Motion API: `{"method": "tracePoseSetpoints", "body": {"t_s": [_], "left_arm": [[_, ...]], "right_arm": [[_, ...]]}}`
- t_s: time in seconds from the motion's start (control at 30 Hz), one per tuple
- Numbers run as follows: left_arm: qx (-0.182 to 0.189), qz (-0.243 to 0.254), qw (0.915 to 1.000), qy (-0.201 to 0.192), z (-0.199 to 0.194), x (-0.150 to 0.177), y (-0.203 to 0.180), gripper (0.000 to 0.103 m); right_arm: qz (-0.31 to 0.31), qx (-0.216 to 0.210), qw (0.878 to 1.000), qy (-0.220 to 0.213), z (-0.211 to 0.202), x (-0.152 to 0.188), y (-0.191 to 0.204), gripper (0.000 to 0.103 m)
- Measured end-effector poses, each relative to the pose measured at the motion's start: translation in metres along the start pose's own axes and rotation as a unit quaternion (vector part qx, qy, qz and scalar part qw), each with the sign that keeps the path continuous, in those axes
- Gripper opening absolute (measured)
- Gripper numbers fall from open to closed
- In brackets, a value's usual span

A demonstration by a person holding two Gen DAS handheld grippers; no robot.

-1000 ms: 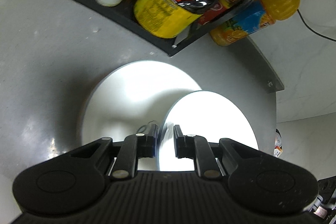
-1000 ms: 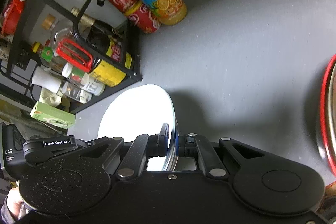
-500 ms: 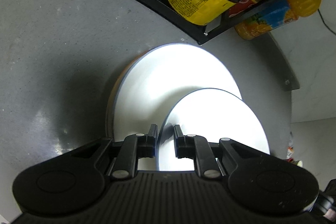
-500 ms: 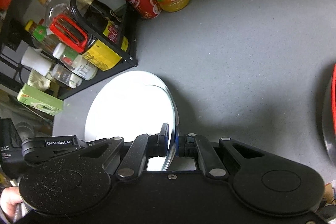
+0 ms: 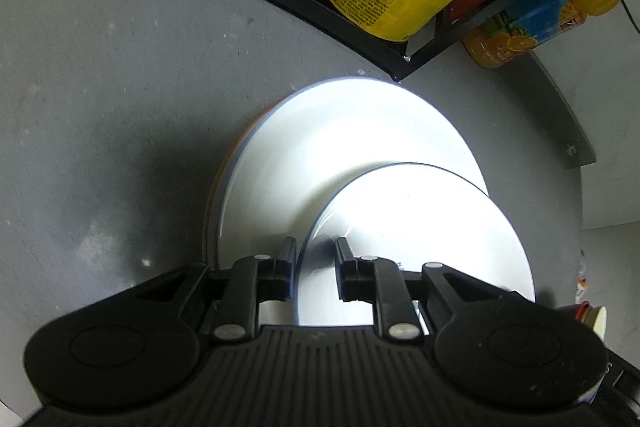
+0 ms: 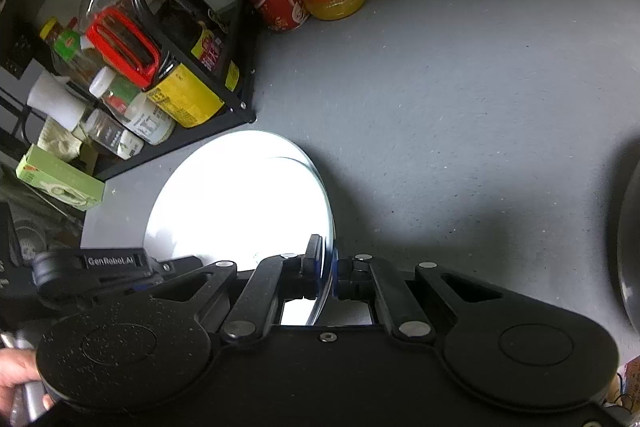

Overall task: Organize plates and bowls
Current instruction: 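Carry the 'BAKERY' plate with both grippers onto the 'Sweet' plate, then open both grippers and release the 'BAKERY' plate on the plate stack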

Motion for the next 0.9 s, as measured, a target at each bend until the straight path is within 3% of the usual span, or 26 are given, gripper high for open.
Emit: {"method": "tracePoseSetpoints", "body": {"t_s": [0.17, 0.43, 0.6, 0.77, 0.9], "left_arm": [[-0.037, 0.014, 0.9991, -0.014, -0.004, -0.006, -0.005, 0.018], [-0.057, 0.018, 0.9981, -0.016, -0.015, -0.012, -0.004, 0.021], [-0.061, 0.027, 0.9971, -0.035, -0.03, -0.015, -0.005, 0.037], [-0.048, 0.028, 0.9977, -0.039, -0.039, -0.016, 0.0, 0.042], [-0.058, 0.034, 0.9967, -0.044, -0.043, -0.014, -0.003, 0.056]], "right_arm": [[-0.006, 0.004, 1.0, -0.001, 0.004, 0.001, 0.002, 0.006], [-0.004, 0.014, 1.0, 0.01, 0.016, 0.004, 0.005, 0.012], [0.0, 0.016, 1.0, 0.014, 0.023, 0.007, 0.006, 0.017], [0.019, 0.017, 1.0, 0.015, 0.021, 0.01, 0.002, 0.027], [0.03, 0.007, 0.999, -0.007, 0.006, 0.012, 0.001, 0.044]]}}
Point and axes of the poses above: each gripper's, at about its wrist camera, not at the fingertips, and z roughly the way its jaws point, y to its left, x to its underside, the point moved 6 cm from there along z, roughly the way its jaws point, and after that the axes turned 12 degrees about y, right-handed, at the moved point
